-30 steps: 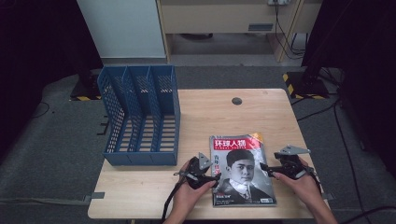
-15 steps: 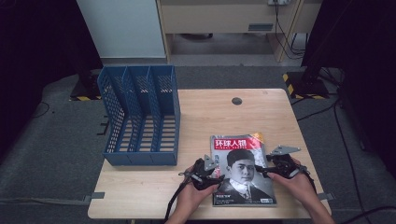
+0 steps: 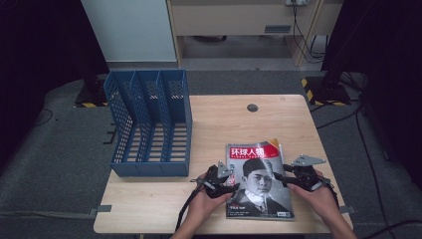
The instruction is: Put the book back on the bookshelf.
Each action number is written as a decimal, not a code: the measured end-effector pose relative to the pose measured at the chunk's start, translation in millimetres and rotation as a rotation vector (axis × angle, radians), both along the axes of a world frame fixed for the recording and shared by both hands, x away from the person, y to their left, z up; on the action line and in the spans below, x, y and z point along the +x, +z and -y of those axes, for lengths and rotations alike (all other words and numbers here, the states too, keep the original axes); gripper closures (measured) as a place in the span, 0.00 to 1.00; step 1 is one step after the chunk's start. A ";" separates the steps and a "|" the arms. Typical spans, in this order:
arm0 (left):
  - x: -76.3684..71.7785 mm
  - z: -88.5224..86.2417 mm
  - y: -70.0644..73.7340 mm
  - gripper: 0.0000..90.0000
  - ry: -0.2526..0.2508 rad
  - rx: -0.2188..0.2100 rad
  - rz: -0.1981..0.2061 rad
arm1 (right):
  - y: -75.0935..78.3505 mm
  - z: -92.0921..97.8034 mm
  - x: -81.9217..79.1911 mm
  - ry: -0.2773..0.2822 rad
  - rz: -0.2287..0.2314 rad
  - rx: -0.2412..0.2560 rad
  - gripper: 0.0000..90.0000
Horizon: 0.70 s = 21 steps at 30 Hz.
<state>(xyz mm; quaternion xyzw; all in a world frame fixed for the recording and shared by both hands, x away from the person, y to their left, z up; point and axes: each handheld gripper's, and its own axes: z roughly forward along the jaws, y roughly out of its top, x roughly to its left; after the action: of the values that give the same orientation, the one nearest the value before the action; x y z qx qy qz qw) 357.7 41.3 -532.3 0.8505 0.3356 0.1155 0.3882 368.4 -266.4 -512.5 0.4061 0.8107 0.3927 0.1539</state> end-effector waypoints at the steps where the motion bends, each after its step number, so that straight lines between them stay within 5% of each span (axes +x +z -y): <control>1: -0.1 0.0 -0.1 0.41 0.000 0.000 0.001 | 1.1 -1.1 -1.1 0.007 0.014 0.001 0.53; 5: -0.8 0.2 -0.5 0.41 0.008 -0.004 0.004 | 2.9 -6.1 -5.4 0.025 0.018 0.048 0.55; 6: -0.8 0.3 -0.8 0.41 0.009 -0.006 0.006 | 2.5 -6.0 -5.6 0.040 0.001 0.075 0.62; 7: -0.8 0.5 -1.1 0.41 0.009 -0.008 0.007 | 0.7 -7.4 -5.3 0.069 -0.063 0.120 0.61; 8: -0.7 0.7 -1.3 0.41 0.010 -0.010 0.009 | -3.1 -12.2 -6.9 0.096 -0.108 0.106 0.61; 11: -0.7 1.1 -1.8 0.40 0.011 -0.013 0.012 | -7.1 -19.3 -9.7 0.120 -0.116 0.022 0.57; 16: -1.0 0.8 -2.2 0.40 0.012 -0.016 0.015 | -8.2 -19.0 -8.8 0.103 -0.114 0.019 0.52; 21: -1.5 1.1 -2.1 0.41 0.017 -0.015 0.015 | -6.1 -11.0 -1.0 -0.011 -0.047 -0.011 0.32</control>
<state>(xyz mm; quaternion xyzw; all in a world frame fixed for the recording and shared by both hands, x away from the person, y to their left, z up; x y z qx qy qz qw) 356.2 40.1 -534.4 0.8439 0.3405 0.1227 0.3960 367.3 -255.3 -518.6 0.4188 0.8141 0.3774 0.1390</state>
